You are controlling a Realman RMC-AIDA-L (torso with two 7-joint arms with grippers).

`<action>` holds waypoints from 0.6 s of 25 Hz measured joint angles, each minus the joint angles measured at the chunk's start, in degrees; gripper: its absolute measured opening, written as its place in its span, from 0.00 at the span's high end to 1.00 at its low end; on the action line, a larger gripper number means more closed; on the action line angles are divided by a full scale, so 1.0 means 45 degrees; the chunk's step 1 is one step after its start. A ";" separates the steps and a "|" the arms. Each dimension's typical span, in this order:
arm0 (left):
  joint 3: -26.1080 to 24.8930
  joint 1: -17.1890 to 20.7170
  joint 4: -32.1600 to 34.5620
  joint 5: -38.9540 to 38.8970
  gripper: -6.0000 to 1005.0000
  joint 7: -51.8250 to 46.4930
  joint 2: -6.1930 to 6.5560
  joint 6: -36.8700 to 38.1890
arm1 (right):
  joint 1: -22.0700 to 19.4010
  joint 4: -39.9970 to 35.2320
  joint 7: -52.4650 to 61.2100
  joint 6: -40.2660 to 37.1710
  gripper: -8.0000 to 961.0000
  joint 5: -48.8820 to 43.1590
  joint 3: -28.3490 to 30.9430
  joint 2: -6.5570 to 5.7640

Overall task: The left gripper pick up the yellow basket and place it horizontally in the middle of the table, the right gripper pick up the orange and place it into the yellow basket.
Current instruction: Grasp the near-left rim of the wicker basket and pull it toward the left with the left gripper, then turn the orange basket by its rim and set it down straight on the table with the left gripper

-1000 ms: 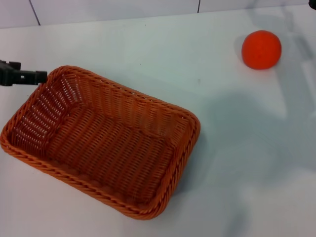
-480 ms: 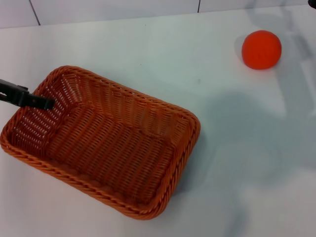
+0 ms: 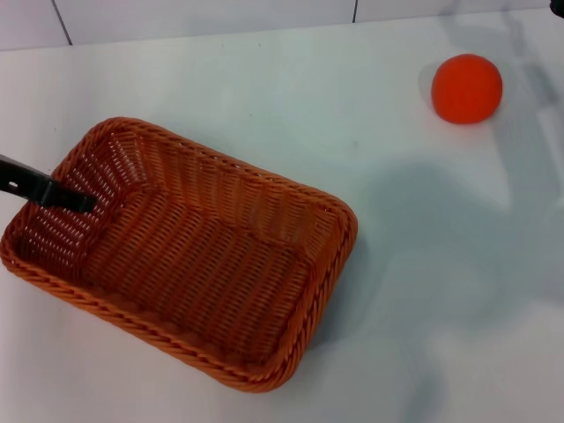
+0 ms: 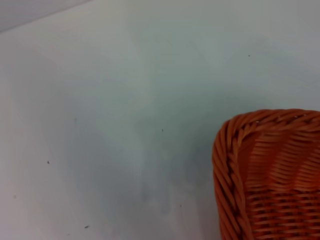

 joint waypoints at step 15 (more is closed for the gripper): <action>-0.0004 -0.0274 -0.0001 0.0015 0.55 -0.0183 -0.0079 0.0352 | -0.0024 0.0021 -0.0001 0.0312 0.02 0.0001 0.0118 0.0000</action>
